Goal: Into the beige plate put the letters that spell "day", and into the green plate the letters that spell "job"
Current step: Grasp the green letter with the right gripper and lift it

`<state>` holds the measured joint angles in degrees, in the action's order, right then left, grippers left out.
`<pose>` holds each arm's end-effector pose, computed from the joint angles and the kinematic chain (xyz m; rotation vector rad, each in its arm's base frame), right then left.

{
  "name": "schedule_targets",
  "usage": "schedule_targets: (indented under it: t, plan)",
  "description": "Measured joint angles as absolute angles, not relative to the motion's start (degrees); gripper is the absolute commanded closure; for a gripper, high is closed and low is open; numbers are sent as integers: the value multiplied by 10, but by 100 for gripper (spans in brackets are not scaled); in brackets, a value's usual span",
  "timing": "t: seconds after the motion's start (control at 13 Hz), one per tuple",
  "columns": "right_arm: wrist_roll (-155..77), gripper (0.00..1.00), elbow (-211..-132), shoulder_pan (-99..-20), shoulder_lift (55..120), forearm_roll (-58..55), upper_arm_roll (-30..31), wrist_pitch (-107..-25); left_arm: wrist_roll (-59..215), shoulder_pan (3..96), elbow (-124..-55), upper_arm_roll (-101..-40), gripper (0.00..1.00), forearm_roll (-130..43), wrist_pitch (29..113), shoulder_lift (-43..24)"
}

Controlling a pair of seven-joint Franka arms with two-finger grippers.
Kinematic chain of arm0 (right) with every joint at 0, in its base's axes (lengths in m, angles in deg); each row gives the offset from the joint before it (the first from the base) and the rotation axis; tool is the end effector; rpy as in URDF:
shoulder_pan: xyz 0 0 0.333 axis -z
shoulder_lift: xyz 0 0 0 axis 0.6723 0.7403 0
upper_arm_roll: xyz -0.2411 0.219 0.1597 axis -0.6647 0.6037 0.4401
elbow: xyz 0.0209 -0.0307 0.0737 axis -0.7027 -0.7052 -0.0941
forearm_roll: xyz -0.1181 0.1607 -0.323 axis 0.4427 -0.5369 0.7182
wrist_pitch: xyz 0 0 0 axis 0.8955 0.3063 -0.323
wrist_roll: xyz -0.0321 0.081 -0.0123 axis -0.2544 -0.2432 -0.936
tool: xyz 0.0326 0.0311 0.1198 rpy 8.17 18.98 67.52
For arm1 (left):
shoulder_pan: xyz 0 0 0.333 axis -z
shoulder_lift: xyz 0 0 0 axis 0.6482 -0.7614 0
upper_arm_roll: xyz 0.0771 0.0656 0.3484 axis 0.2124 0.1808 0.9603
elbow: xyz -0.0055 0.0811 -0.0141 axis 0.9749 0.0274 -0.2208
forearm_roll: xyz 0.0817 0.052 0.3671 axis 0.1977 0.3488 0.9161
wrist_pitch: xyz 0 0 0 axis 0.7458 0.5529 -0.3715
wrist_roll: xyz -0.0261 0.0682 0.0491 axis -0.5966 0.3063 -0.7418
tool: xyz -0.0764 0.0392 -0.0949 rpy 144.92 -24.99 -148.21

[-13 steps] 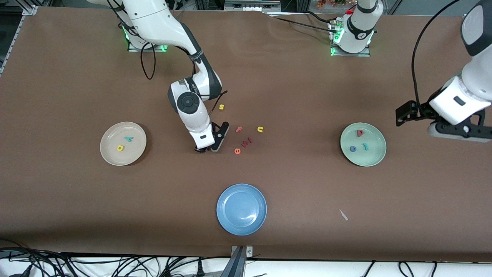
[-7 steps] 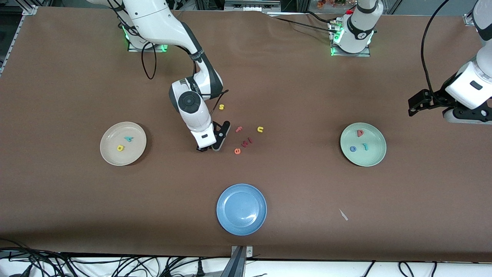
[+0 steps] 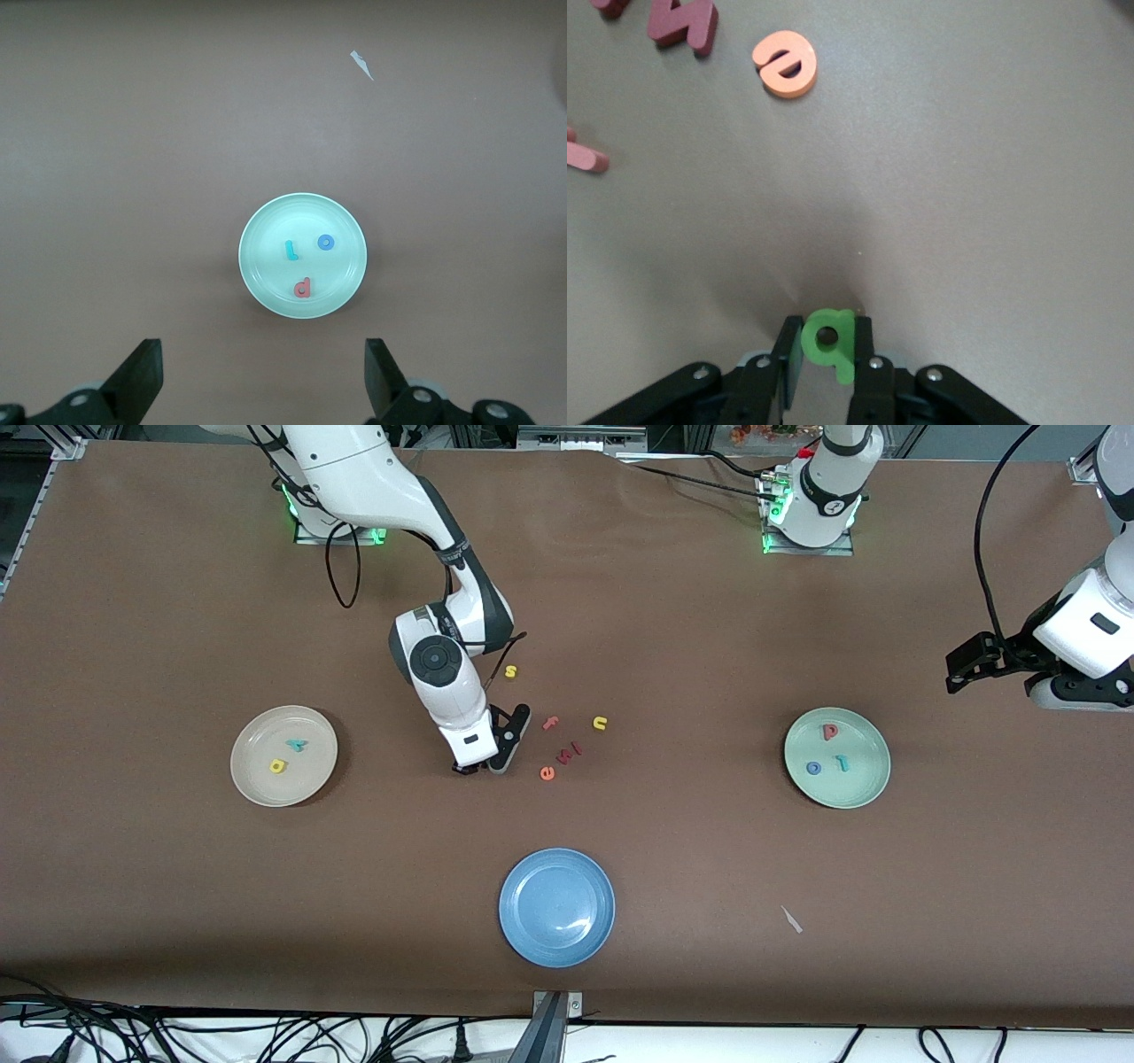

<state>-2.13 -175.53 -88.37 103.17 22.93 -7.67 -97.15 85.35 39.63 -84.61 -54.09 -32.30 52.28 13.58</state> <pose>0.5679 0.3805 0.2076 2.5834 1.7339 0.1445 0.5681 -0.0051 0.6010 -3.1047 0.0552 -0.0372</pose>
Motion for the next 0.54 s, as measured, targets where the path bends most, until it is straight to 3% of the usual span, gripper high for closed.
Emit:
schedule_targets:
  t: [0.31,0.54]
  plan:
    - [-21,100,-1743,-855,1000,227,-83,-892,853,390,-844,-537,0,-323,523,130]
    - [-18,100,-1743,-836,964,227,-121,-812,854,377,-840,-537,0,-325,522,124]
